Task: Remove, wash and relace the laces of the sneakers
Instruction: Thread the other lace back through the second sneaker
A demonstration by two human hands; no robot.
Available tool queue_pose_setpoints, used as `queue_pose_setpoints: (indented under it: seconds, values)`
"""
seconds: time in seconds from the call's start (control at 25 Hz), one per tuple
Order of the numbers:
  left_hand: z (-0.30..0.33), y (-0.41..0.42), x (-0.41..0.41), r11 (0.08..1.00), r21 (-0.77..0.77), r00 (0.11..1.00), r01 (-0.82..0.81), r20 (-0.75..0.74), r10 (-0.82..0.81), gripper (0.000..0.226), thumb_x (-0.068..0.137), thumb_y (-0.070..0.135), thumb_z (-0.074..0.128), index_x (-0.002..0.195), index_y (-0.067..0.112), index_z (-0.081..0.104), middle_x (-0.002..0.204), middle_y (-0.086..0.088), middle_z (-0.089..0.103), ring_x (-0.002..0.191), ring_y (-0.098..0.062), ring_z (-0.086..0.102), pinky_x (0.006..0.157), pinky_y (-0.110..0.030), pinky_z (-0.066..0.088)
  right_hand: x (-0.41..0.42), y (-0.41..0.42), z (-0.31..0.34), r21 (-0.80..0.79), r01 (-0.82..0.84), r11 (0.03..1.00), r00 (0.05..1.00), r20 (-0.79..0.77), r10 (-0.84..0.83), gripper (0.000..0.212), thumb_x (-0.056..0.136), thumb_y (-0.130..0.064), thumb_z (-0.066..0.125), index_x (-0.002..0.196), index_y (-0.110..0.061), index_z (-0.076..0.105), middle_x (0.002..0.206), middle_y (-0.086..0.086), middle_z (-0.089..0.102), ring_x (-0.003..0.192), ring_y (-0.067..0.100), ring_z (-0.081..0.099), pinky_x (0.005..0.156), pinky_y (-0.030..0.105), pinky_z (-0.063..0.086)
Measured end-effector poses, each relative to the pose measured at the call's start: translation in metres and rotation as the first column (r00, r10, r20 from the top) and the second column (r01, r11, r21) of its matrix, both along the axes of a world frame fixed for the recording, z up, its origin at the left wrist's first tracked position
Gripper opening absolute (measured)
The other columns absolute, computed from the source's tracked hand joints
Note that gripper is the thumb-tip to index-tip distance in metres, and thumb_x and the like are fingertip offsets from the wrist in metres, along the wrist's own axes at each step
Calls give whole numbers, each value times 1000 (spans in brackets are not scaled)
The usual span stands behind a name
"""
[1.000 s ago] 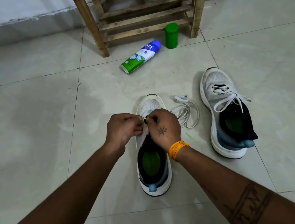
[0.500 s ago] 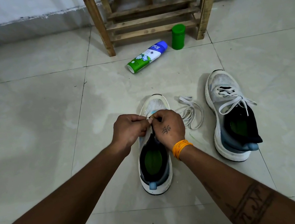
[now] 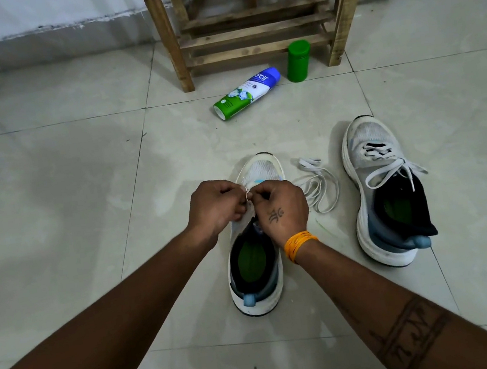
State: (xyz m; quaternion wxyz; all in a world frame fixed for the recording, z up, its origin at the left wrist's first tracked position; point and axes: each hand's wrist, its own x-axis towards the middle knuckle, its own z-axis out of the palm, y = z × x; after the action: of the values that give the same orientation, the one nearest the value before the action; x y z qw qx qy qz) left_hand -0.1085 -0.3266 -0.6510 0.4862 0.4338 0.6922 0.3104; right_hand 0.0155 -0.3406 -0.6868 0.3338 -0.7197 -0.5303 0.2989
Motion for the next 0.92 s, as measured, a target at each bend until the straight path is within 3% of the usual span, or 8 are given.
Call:
queue_pose_setpoints:
  seconds: [0.12, 0.28, 0.44, 0.6, 0.72, 0.8, 0.88, 0.92]
  values:
    - [-1, 8, -6, 998, 31, 999, 52, -5, -52, 5, 91, 8, 71, 91, 9, 76, 69, -5, 73, 56, -17, 63, 55, -27, 54, 0, 3, 0, 14, -19, 1000, 1000, 7, 19, 12, 85, -26, 70, 85, -28, 82, 80, -3, 77, 78, 20, 70, 62, 32, 52]
    - [-3, 17, -5, 993, 44, 993, 114, -34, -112, 8, 89, 1, 67, 83, 6, 70, 69, -10, 68, 59, -18, 60, 55, -28, 53, 3, 1, 0, 93, -24, 995, 1000, -3, 24, 9, 84, -26, 73, 86, -27, 81, 82, -4, 77, 82, 21, 70, 69, 32, 53]
    - [-12, 20, -11, 996, -65, 986, -59, 155, 68, 18, 94, -4, 51, 83, 9, 58, 78, -15, 62, 62, -26, 63, 55, -31, 55, 7, -24, 11, 303, -64, 951, 998, 30, 58, 8, 85, -28, 71, 91, -25, 75, 94, -2, 66, 95, 22, 57, 86, 21, 39]
    - [-18, 19, -22, 990, -102, 965, -99, 233, 121, 23, 97, -5, 47, 82, 9, 58, 73, -9, 60, 52, -20, 61, 51, -28, 55, 0, -65, 8, 242, -56, 969, 998, 38, 48, 12, 85, -23, 57, 88, -20, 67, 95, -2, 60, 93, 22, 53, 83, 41, 47]
    - [-25, 18, -41, 974, -139, 977, -179, 91, 192, 20, 96, -3, 47, 84, 10, 58, 76, -10, 58, 51, -21, 55, 48, -29, 54, 2, -69, 3, 278, 51, 959, 999, -19, -48, 15, 86, -15, 53, 93, -17, 65, 100, -1, 59, 95, 23, 57, 81, 43, 49]
    - [-32, 14, -63, 963, -172, 976, -206, -100, 191, 19, 96, 2, 51, 80, 8, 59, 78, -14, 59, 51, -25, 54, 51, -31, 52, 1, -69, 5, 303, 72, 950, 997, -49, -60, 16, 88, -13, 53, 97, -16, 66, 100, -2, 61, 96, 22, 60, 82, 42, 51]
    - [-38, 8, -78, 988, -136, 949, -76, -314, 30, 17, 94, 7, 55, 80, 11, 63, 82, -12, 64, 60, -28, 59, 59, -36, 53, -1, -71, 6, 327, 71, 943, 997, -53, -57, 16, 94, -13, 57, 105, -15, 69, 104, -2, 66, 100, 20, 63, 88, 39, 52]
    - [-40, 5, -79, 995, -77, 892, 64, -442, -92, 13, 92, 10, 58, 81, 14, 65, 85, -8, 66, 69, -28, 62, 66, -36, 53, -1, -70, 5, 332, 72, 941, 997, -54, -57, 17, 97, -16, 59, 110, -15, 71, 107, -3, 68, 104, 19, 64, 92, 36, 52]
